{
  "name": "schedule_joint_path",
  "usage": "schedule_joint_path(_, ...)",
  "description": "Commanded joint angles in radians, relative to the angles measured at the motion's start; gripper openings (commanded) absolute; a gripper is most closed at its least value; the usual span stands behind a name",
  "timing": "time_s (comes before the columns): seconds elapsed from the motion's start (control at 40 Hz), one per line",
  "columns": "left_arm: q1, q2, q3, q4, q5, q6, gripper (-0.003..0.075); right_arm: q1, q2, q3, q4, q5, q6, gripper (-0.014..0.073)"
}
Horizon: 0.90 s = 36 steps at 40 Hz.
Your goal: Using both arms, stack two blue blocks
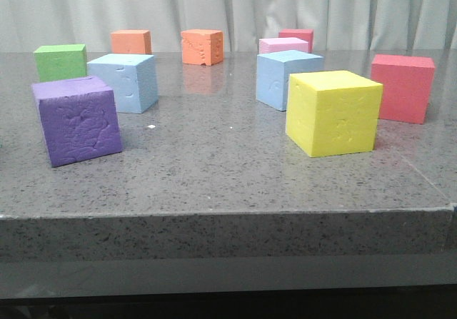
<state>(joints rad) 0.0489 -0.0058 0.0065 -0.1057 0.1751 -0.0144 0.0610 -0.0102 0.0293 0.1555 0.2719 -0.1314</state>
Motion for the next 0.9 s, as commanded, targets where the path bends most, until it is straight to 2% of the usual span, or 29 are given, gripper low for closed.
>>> schedule_joint_path(0.0,0.002,-0.016,0.001,-0.009,-0.089,0.002,-0.002,-0.007,-0.018,-0.008,-0.002,-0.086,-0.007,-0.0067)
schedule_joint_path(0.88,0.002,-0.016,0.001,-0.009,-0.089,0.002,-0.002,-0.007,-0.018,-0.008,-0.002,-0.086,-0.007,-0.0067)
